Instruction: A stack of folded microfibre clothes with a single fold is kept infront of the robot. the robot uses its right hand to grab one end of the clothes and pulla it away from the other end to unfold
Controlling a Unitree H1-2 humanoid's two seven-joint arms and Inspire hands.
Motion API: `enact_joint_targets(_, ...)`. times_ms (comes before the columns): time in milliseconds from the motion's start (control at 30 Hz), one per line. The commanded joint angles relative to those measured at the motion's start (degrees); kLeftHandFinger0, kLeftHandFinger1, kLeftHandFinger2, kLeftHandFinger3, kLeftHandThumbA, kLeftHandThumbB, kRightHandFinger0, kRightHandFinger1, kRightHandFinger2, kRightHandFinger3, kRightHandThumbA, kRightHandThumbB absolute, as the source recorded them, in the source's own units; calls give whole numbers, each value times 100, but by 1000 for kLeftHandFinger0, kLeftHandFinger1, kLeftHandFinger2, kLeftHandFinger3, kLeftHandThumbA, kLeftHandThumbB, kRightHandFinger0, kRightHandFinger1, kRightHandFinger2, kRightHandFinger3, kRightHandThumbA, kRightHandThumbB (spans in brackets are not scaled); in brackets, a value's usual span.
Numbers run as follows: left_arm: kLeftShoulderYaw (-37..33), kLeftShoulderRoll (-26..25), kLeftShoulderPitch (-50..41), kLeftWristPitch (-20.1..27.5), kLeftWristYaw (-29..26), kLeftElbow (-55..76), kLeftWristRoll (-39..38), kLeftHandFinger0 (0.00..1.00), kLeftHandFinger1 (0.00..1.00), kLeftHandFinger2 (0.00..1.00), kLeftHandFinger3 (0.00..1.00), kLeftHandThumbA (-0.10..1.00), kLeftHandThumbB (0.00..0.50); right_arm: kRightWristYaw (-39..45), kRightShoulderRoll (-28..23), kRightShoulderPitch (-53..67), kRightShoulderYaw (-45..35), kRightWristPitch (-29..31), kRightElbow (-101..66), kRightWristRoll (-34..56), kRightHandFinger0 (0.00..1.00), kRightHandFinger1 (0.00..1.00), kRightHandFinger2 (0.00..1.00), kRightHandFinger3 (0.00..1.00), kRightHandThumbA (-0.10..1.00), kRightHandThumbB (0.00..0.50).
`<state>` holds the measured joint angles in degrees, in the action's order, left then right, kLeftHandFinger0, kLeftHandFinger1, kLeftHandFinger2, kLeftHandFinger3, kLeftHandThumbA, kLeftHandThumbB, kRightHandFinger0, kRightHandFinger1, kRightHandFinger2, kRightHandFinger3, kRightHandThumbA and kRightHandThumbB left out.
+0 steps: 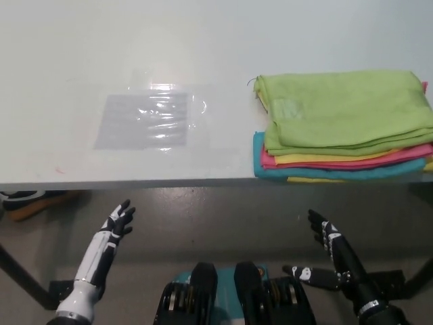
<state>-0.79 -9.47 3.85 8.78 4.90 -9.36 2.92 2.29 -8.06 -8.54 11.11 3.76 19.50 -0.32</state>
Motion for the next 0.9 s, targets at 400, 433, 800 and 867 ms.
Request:
enact_joint_targets(400, -191, -96, -264, 196, 129, 324, 117, 1000, 1000, 1000, 1000, 1000, 169, 299, 47, 232, -99, 262, -334, -61, 1000, 1000, 1000, 1000, 1000, 219)
enact_joint_targets(433, -184, -98, -272, 86, 129, 372, 138, 1000, 1000, 1000, 1000, 1000, 173, 293, 48, 237, -108, 319, -360, -82, 1000, 1000, 1000, 1000, 1000, 208)
enact_joint_targets(800, -158, -133, -182, -159, 125, 433, 193, 1000, 1000, 1000, 1000, 1000, 203, 470, 383, 175, -566, 860, -307, 529, 1000, 1000, 1000, 1000, 1000, 166)
enact_joint_targets(867, -145, -135, -197, -80, 108, 425, 193, 1000, 1000, 1000, 1000, 1000, 194, 478, 465, 173, -704, 917, -323, 669, 1000, 1000, 1000, 1000, 1000, 166)
